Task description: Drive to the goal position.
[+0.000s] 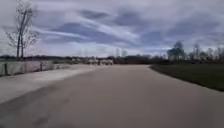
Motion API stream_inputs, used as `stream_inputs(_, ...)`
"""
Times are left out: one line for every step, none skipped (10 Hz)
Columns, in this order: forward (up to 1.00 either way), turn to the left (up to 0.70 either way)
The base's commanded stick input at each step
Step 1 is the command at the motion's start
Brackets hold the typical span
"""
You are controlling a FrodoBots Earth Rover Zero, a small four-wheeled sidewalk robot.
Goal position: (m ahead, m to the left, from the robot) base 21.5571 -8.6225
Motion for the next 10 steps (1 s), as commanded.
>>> stream_inputs(1.00, 0.00)
stream_inputs(1.00, 0.00)
stream_inputs(1.00, 0.00)
stream_inputs(1.00, 0.00)
stream_inputs(1.00, 0.00)
stream_inputs(1.00, 0.00)
stream_inputs(1.00, -0.08)
stream_inputs(1.00, -0.25)
stream_inputs(1.00, -0.38)
stream_inputs(1.00, -0.40)
